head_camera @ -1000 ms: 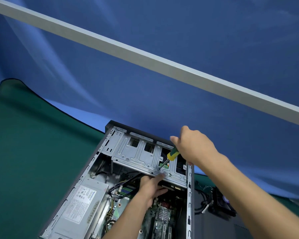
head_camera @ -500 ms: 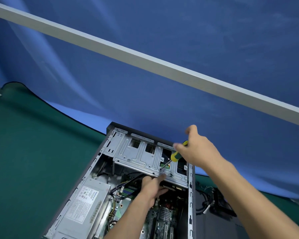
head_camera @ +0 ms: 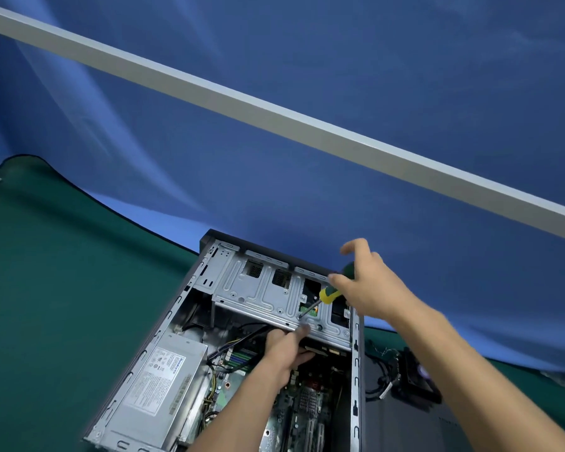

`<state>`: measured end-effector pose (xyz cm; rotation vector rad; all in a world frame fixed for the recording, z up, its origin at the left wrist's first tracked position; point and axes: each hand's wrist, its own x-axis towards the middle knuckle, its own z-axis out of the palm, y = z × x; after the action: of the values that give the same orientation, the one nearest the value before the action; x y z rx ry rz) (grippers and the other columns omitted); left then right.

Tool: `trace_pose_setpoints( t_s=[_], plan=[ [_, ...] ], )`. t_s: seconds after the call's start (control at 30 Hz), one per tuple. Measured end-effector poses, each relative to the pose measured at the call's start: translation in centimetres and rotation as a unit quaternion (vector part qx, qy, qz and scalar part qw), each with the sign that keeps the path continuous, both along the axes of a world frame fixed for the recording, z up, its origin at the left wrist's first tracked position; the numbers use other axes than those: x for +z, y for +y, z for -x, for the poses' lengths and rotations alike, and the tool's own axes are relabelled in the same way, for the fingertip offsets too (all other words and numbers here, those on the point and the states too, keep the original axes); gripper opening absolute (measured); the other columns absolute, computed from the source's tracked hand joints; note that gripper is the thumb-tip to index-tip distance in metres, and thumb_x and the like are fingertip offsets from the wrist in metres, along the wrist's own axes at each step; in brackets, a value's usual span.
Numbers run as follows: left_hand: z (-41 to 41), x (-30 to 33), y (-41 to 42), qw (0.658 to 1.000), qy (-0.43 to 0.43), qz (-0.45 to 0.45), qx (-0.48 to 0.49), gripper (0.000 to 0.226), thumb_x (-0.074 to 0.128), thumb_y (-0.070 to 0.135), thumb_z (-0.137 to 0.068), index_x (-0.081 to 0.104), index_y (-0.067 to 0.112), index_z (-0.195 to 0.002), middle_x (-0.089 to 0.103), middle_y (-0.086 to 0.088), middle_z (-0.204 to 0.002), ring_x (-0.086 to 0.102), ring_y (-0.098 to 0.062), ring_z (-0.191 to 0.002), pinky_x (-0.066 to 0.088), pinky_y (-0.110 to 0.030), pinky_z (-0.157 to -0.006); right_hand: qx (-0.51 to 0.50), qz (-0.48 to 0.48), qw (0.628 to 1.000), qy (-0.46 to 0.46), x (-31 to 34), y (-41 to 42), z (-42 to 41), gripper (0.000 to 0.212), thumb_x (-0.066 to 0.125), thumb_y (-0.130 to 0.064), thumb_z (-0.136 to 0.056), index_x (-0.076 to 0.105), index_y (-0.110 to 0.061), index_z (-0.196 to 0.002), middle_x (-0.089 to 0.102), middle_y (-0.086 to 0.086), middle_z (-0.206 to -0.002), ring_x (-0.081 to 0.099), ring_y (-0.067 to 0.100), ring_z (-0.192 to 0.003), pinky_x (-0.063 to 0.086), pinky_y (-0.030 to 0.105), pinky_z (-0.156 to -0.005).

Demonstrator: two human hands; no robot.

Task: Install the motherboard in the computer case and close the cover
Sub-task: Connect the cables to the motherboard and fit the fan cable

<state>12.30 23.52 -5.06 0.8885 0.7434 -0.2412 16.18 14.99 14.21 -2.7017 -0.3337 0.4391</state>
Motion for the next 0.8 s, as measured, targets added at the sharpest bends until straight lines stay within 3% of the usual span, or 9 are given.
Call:
trace_pose_setpoints(
  t_s=[0.07, 0.13, 0.2, 0.27, 0.37, 0.5, 0.6, 0.67, 0.8],
  plan=[
    [0.0, -0.1, 0.0, 1.0, 0.003, -0.009, 0.006, 0.039, 0.071, 0.015, -0.084, 0.052, -0.006, -0.111, 0.059, -0.021, -0.114, 0.063, -0.03, -0.094, 0.059, -0.033, -0.071, 0.005, 0.022, 1.0, -0.011, -0.1, 0.1, 0.2, 0.016, 0.044, -0.033, -0.099, 0.04, -0.018, -0.1, 0.063, 0.005, -0.092, 0.065, 0.03, -0.067, 0.052, 0.038, -0.063],
    [0.0, 0.0, -0.2, 1.0, 0.005, -0.006, 0.014, 0.036, 0.072, 0.014, -0.083, 0.054, -0.007, -0.107, 0.06, -0.023, -0.113, 0.063, -0.032, -0.096, 0.058, -0.031, -0.066, -0.022, 0.072, 0.994, -0.073, -0.3, 0.1, 0.2, 0.027, 0.04, -0.04, -0.099, 0.04, -0.013, -0.093, 0.061, 0.008, -0.085, 0.062, 0.032, -0.075, 0.046, 0.035, -0.061],
    [0.1, 0.0, -0.3, 1.0, 0.006, -0.005, 0.016, 0.035, 0.072, 0.014, -0.083, 0.055, -0.008, -0.105, 0.06, -0.024, -0.113, 0.062, -0.034, -0.099, 0.058, -0.031, -0.065, -0.034, 0.045, 0.997, -0.048, -0.4, 0.0, 0.1, 0.018, 0.044, -0.034, -0.097, 0.037, -0.017, -0.1, 0.059, 0.007, -0.09, 0.062, 0.031, -0.075, 0.046, 0.035, -0.061],
    [0.1, 0.0, -0.3, 1.0, 0.005, -0.008, 0.015, 0.036, 0.071, 0.015, -0.083, 0.054, -0.008, -0.105, 0.059, -0.026, -0.115, 0.062, -0.035, -0.101, 0.058, -0.033, -0.068, -0.023, 0.021, 0.999, -0.007, -0.1, -0.1, 0.0, 0.011, 0.046, -0.024, -0.096, 0.039, -0.018, -0.101, 0.06, 0.006, -0.086, 0.065, 0.026, -0.063, 0.05, 0.034, -0.058],
    [0.0, -0.2, -0.2, 1.0, 0.009, -0.004, 0.015, 0.038, 0.071, 0.014, -0.083, 0.053, -0.009, -0.108, 0.058, -0.028, -0.117, 0.062, -0.037, -0.103, 0.058, -0.036, -0.073, -0.041, 0.076, 0.994, -0.067, -0.4, -0.5, 0.0, 0.028, 0.046, -0.04, -0.097, 0.046, -0.012, -0.091, 0.059, 0.005, -0.074, 0.061, 0.026, -0.064, 0.04, 0.031, -0.052],
    [0.1, -0.1, -0.3, 1.0, 0.006, -0.006, 0.015, 0.041, 0.073, 0.015, -0.082, 0.052, -0.008, -0.108, 0.056, -0.029, -0.117, 0.06, -0.037, -0.105, 0.059, -0.038, -0.072, -0.01, 0.028, 0.999, 0.028, 0.3, -1.1, -0.5, 0.03, 0.057, -0.031, -0.092, 0.038, -0.025, -0.114, 0.059, -0.004, -0.096, 0.058, 0.022, -0.079, 0.045, 0.033, -0.063],
    [0.1, -0.4, -0.3, 1.0, 0.006, -0.008, 0.017, 0.038, 0.072, 0.016, -0.083, 0.053, -0.007, -0.106, 0.056, -0.027, -0.118, 0.059, -0.036, -0.105, 0.059, -0.037, -0.071, -0.018, 0.036, 0.997, -0.06, -0.6, -0.8, 0.1, 0.019, 0.054, -0.036, -0.094, 0.046, -0.019, -0.098, 0.061, -0.002, -0.075, 0.058, 0.024, -0.074, 0.04, 0.032, -0.055],
    [0.1, -0.3, -0.3, 1.0, 0.005, -0.008, 0.025, 0.033, 0.072, 0.016, -0.083, 0.054, -0.005, -0.101, 0.057, -0.024, -0.115, 0.058, -0.034, -0.103, 0.059, -0.035, -0.068, -0.05, 0.076, 0.99, -0.11, -0.8, -0.4, 0.2, 0.032, 0.051, -0.047, -0.093, 0.046, -0.016, -0.089, 0.055, -0.001, -0.068, 0.056, 0.025, -0.073, 0.031, 0.029, -0.049],
    [0.3, 0.1, -0.6, 0.999, 0.004, -0.021, 0.034, 0.028, 0.07, 0.019, -0.085, 0.053, -0.002, -0.094, 0.056, -0.019, -0.109, 0.058, -0.032, -0.099, 0.057, -0.029, -0.06, -0.009, 0.033, 0.999, 0.016, 0.4, 0.1, -0.8, 0.029, 0.059, -0.037, -0.09, 0.044, -0.02, -0.108, 0.057, 0.002, -0.097, 0.058, 0.022, -0.078, 0.045, 0.034, -0.063]
  ],
)
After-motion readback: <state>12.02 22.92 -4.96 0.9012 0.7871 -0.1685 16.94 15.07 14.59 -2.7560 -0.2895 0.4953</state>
